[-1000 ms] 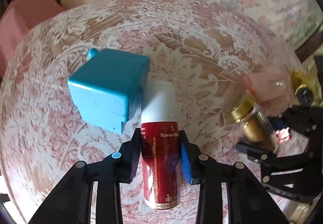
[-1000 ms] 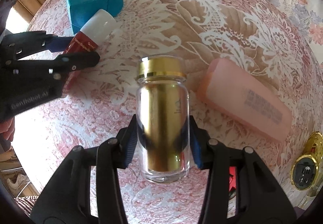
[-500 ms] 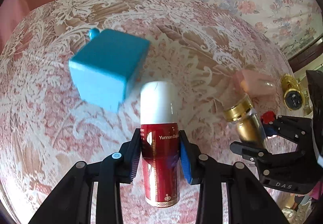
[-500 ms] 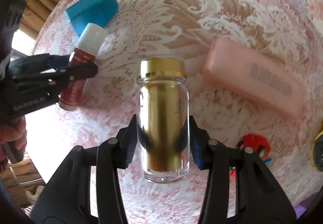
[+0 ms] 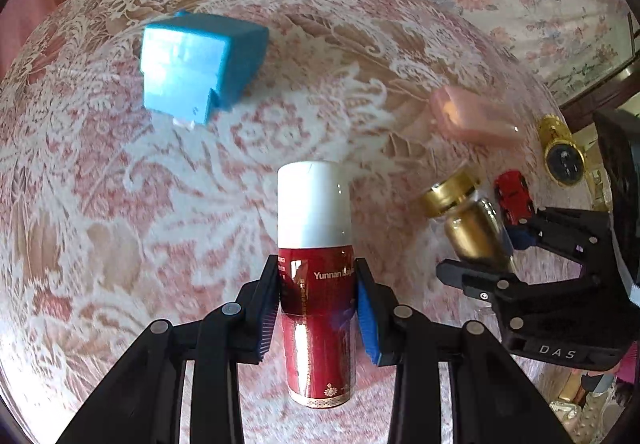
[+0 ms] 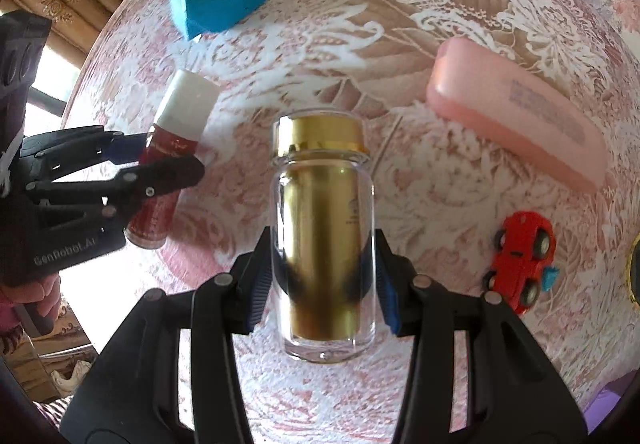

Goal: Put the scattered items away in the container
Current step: 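Lift the spray can and glass jar with both grippers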

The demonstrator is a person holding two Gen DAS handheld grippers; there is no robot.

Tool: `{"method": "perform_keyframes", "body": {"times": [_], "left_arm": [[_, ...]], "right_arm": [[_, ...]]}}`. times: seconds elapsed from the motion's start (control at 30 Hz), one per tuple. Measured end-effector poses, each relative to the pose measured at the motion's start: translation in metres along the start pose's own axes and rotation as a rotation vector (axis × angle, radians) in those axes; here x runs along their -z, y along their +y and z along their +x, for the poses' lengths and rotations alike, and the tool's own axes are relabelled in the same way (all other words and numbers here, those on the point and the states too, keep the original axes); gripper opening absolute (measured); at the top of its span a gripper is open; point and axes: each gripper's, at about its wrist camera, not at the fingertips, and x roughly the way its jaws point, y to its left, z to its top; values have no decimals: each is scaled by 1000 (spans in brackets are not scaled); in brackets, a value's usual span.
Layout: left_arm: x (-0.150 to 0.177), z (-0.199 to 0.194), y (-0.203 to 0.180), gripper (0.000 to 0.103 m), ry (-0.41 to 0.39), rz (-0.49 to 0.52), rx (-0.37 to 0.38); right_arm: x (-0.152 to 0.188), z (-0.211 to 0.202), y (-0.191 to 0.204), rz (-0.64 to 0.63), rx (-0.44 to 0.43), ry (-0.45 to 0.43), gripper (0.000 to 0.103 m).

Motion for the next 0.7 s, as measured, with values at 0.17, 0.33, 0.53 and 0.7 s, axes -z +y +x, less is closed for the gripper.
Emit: {"method": "perform_keyframes", "body": {"times": [0.17,0.33,0.53,0.7], "left_arm": [[23,-9,-9,35,21,16,-3],[32,-15,-28,35,30,54,-11],[44,-28,-56,35,30,138,-21],[45,-24,-77,35,36,189,-29]], "right_arm": [[20,-8,3,-10,3,5,49],[50,-21,11,-8,8,-4,49],[77,-60,3,21,18,-53,49],[38,-92,-57,54,37,-69,49]]}}
